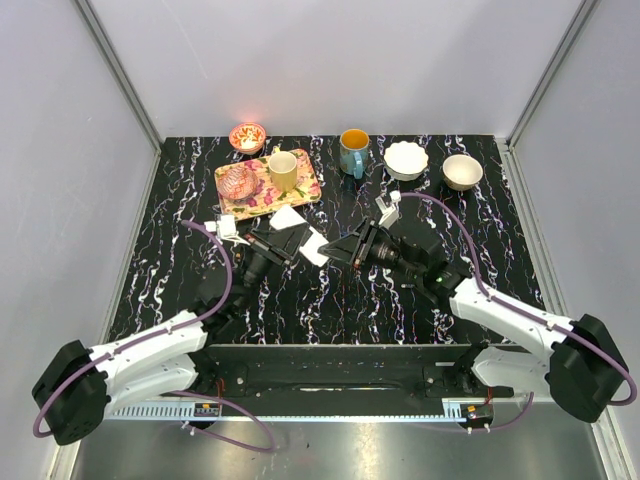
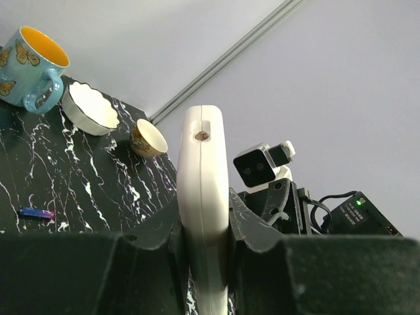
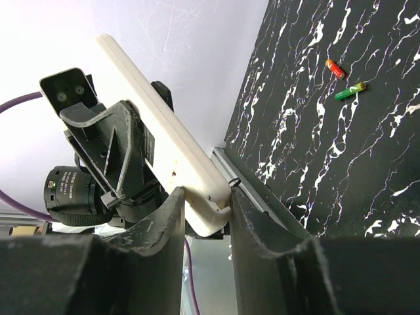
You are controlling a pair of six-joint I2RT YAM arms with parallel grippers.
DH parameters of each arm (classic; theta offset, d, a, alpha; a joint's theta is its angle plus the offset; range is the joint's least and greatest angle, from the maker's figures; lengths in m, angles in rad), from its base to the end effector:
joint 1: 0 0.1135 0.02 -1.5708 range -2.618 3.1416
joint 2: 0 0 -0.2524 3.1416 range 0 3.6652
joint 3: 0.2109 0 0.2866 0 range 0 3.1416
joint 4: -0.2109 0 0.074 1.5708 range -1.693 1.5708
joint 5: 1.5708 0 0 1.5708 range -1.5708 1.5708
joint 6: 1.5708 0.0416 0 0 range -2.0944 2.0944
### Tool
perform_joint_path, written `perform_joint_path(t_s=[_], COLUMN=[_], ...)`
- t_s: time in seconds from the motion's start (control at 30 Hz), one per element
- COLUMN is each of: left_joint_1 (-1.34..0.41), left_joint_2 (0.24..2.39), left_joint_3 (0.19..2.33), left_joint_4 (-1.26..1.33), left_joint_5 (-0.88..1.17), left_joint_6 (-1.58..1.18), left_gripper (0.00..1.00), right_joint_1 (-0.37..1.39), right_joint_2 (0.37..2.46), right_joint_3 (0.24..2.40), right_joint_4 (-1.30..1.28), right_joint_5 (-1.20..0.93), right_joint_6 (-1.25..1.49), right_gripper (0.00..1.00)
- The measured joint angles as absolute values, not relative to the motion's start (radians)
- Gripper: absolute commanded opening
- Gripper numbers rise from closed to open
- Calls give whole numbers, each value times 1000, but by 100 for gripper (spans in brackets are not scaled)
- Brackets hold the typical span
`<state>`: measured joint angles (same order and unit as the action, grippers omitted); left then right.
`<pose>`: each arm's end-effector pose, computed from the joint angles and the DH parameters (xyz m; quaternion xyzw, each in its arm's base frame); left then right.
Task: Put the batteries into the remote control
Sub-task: Remove the battery cover from the remote control.
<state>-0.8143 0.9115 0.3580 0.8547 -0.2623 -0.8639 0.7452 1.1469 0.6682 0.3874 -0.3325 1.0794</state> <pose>0.1756 -0.1703 0.2506 -0.1198 0.5851 -0.5421 0.5911 0.2153 0.2171 0.2574 0.0112 0.7369 0.6006 0.3101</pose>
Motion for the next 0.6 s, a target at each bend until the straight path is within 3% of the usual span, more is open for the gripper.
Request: perform_joint_path(t_s=[0.17, 0.6], left_joint_1=[-810, -797], left_joint_2=[904, 903], left_joint_3=[357, 336], left_joint_4=[852, 839], left_joint_5=[-281, -309], left_joint_6=[-839, -839], left_gripper=[0, 0], right_joint_1=[745, 735], right_joint_2=[1136, 1124], right_joint_3=[663, 661], right_joint_4=[373, 341], right_joint_5=[-329, -361], right_joint_6=[1079, 1062], right_gripper=[0, 0])
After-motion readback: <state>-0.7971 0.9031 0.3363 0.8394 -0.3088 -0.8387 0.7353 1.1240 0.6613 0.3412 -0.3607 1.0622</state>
